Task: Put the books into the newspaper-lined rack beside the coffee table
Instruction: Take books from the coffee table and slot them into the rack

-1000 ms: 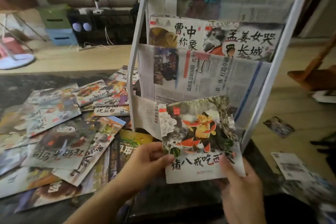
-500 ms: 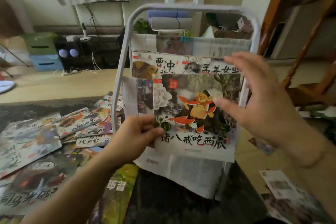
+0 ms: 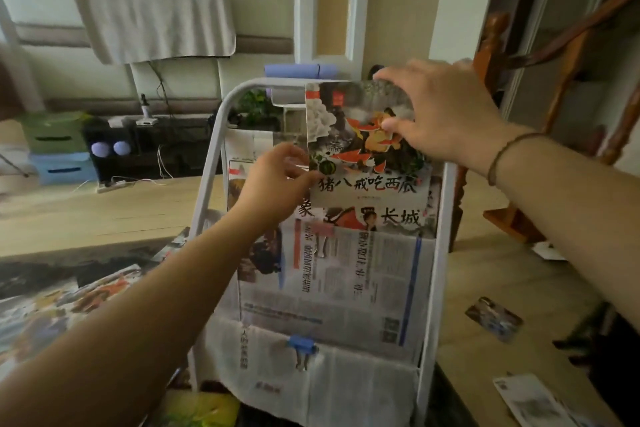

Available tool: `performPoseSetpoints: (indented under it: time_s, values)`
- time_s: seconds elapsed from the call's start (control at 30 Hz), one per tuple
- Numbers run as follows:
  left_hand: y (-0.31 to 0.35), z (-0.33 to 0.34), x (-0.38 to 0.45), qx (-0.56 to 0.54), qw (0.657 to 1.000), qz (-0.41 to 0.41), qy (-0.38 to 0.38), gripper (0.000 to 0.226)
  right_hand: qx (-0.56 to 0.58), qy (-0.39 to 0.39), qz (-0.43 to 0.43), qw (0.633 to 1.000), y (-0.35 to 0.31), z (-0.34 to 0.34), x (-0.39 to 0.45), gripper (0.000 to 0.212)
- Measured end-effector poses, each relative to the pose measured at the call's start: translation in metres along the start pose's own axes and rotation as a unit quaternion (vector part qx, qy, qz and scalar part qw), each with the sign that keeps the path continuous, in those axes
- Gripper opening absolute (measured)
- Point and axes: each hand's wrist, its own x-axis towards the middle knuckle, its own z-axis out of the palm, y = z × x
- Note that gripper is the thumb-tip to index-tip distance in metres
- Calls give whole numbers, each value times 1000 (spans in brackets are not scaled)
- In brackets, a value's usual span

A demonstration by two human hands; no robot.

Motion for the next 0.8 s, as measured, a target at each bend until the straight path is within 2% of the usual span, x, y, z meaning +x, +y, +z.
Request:
performPoseSetpoints:
  time_s: [0.1,0.27,0.5,0.6,0.8]
  values:
    - [-12,7,7,64,997,30,32,14,-30,23,-9,999,2,8,1,60]
    - [-32,18,1,189,980,64,16,2,-103,24,-25,994,-6,31,-31,54]
    - [-31,27,-11,312,948,51,-30,32,-170,-26,-12,985,-16,55,-73,48]
    - [-28,31,-14,306,951,55,-3,28,-190,-35,6,981,-19,56,-75,45]
    - [-24,35,-16,282,959,31,0,23,-195,-46,20,980,-25,58,-72,50]
